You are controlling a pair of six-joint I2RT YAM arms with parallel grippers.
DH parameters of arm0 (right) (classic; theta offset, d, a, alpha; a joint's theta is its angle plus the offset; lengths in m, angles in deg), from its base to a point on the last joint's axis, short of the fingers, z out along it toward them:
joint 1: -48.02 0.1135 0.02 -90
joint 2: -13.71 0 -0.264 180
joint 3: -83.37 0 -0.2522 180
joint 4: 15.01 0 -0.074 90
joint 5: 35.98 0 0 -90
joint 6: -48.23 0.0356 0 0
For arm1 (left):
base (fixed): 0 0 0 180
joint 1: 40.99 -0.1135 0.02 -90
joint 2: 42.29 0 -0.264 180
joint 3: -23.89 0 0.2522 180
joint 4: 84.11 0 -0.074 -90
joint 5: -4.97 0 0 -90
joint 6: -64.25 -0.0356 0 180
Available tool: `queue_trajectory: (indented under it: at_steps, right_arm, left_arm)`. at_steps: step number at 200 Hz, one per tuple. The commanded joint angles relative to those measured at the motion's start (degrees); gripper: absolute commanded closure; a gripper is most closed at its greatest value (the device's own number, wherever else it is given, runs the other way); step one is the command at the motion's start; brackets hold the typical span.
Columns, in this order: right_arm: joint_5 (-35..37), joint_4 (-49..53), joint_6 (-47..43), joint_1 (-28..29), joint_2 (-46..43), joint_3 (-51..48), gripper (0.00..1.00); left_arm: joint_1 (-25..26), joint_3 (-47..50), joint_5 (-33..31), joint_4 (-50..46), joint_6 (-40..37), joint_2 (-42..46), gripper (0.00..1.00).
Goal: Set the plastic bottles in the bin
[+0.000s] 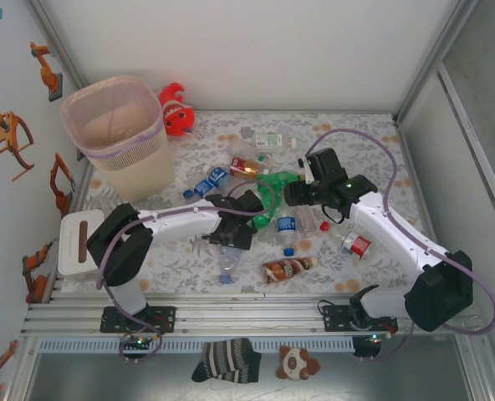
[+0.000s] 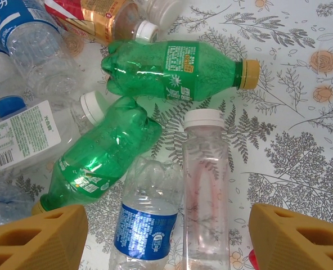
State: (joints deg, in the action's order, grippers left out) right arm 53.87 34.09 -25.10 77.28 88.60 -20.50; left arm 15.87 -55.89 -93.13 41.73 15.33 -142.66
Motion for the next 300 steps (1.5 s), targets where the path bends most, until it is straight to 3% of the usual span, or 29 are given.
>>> queue_trajectory:
  at_steps: [1,84,143,188,226,300]
  right_arm:
    - [1.0,0.5,-0.4,-0.4,-0.1,2.0,0.26]
    - [2.8,1.4,-0.4,-0.4,0.2,6.1,0.26]
    - [3.8,2.6,-1.4,-0.4,-0.4,9.9,0.26]
    - [4.0,2.9,-2.2,-0.4,0.4,12.1,0.25]
    - [3.5,3.4,-2.6,-0.4,0.9,13.6,0.26]
    - [3.6,3.5,-3.0,-0.4,0.8,14.7,0.26]
  left_arm:
    - [-0.3,-1.5,-0.5,-3.1,-1.4,4.3,0.32]
    - [-2.8,-9.7,-6.0,-6.8,-10.3,15.9,0.32]
    - [-10.6,-13.8,-8.5,-5.9,-25.4,22.8,0.33]
    - [-21.0,-20.7,-9.1,-6.9,-33.6,23.8,0.34]
    - [-27.6,-27.4,-7.8,-5.4,-36.3,23.4,0.35]
    - [-34.5,-39.7,-4.8,0.5,-40.4,18.2,0.36]
